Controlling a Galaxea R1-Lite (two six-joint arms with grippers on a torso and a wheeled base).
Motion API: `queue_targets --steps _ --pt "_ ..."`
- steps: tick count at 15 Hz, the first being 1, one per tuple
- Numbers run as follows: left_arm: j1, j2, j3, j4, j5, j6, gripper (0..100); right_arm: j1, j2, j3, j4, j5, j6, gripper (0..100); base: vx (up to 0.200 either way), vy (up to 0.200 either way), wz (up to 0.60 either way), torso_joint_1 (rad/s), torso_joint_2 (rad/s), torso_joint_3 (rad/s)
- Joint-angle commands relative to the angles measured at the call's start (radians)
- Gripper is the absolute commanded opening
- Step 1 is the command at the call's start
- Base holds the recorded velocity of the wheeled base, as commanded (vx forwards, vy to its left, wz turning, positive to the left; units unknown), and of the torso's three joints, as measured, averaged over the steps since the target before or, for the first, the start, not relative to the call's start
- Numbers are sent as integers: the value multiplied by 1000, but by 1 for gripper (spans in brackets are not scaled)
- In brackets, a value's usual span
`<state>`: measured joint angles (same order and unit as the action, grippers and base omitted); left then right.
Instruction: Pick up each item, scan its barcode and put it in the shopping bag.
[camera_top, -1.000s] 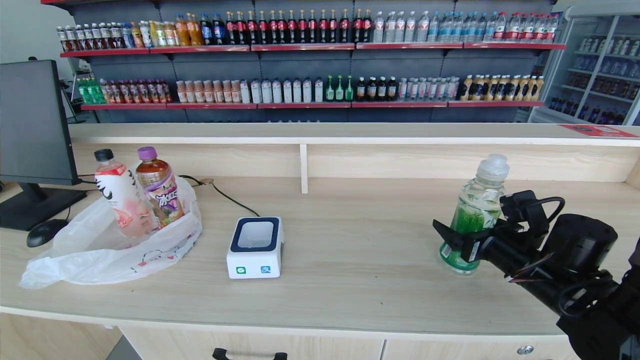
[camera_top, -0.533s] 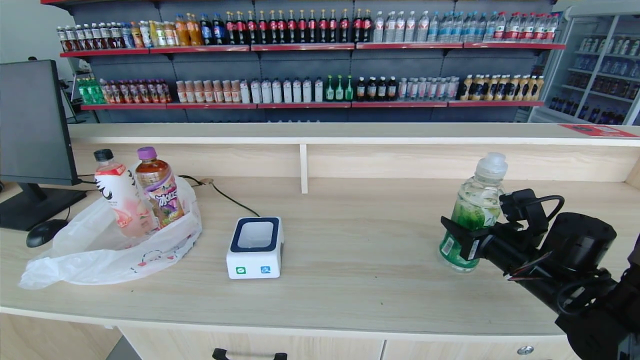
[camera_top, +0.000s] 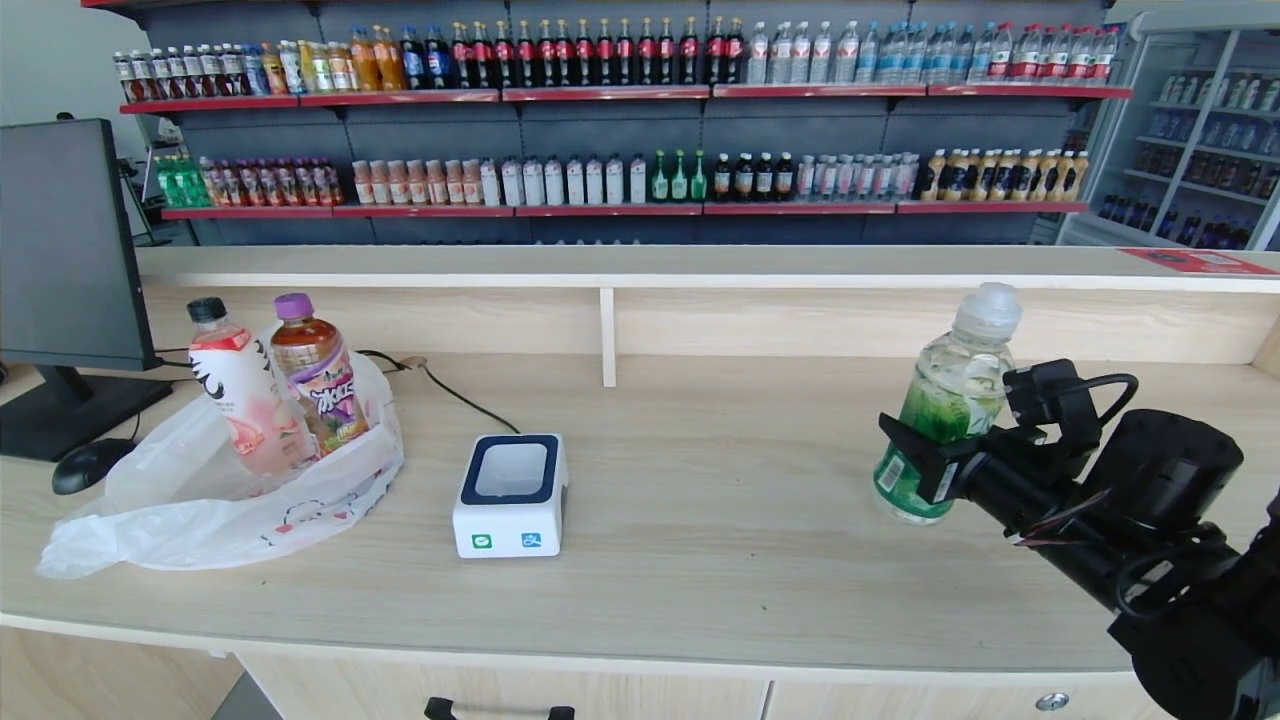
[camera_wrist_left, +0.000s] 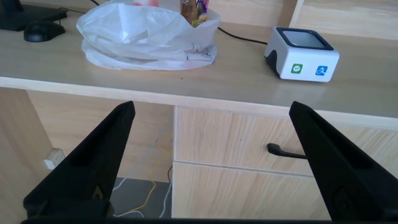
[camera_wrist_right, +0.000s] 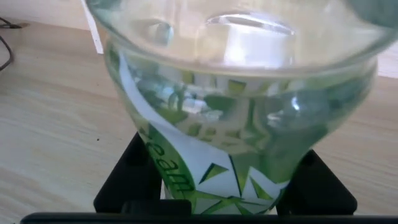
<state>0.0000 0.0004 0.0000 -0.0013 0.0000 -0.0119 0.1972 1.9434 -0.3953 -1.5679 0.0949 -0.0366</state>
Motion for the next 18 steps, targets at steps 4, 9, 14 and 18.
queue_targets --steps 4,9,14,18 --pt "0 0 0 3 -2 12 100 42 -98 36 -3 0 0 0 0 0 0 0 0 0" --pt "0 0 -2 3 -2 12 100 100 -227 90 -3 0 40 0 0 0 0 0 0 0" --pt "0 0 0 7 -2 12 100 275 -305 128 -3 0 70 0 0 0 0 0 0 0" --pt "0 0 -2 3 -2 13 100 300 -348 194 -3 0 96 0 0 0 0 0 0 0"
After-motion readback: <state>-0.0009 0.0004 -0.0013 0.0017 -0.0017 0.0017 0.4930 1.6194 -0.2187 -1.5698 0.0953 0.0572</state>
